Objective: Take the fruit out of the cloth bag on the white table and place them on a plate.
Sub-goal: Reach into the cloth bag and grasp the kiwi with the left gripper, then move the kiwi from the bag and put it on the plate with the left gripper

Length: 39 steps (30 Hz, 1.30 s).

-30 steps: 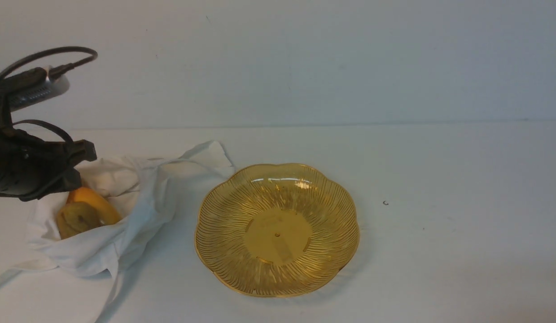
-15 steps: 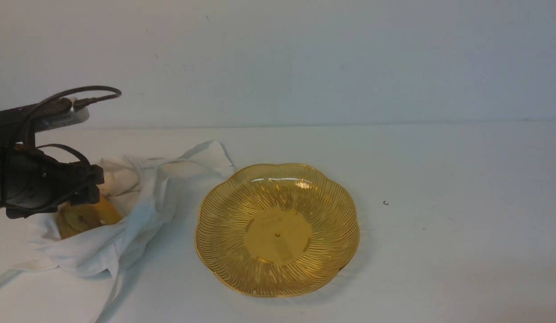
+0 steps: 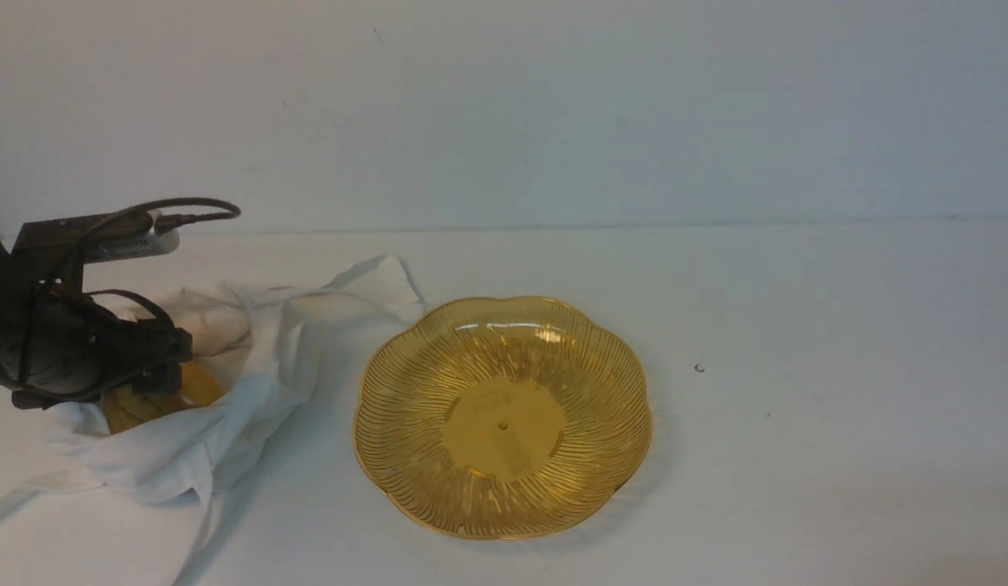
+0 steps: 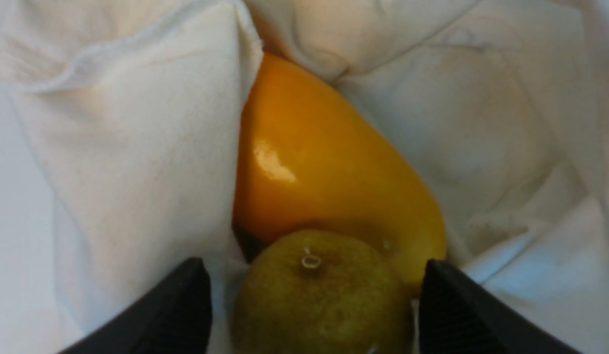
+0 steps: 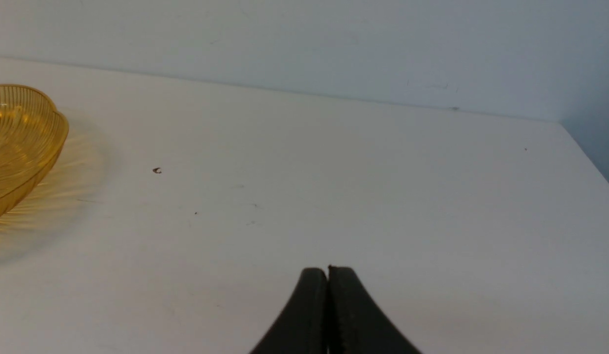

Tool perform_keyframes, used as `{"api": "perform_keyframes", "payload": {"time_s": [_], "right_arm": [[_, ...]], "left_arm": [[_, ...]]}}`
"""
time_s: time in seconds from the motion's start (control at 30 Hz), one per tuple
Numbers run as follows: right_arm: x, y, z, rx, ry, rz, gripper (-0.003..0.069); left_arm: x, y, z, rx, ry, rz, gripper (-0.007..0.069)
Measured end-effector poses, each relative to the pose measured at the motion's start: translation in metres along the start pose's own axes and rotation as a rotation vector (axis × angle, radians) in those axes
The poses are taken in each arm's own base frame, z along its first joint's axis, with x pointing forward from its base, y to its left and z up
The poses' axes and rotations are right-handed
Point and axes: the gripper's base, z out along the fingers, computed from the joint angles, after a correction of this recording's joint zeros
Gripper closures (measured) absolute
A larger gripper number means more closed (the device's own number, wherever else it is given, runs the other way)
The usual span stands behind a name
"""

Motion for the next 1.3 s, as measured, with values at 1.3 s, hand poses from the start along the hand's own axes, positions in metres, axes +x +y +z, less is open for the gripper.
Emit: {"api": "perform_keyframes", "payload": {"time_s": [1.3], "right_arm": [[0.0, 0.0, 0.0, 0.0, 0.0, 0.0, 0.0671]], "left_arm": [[-0.012, -0.113, -0.087, 0.447, -0.128, 0.183, 0.0238]]}}
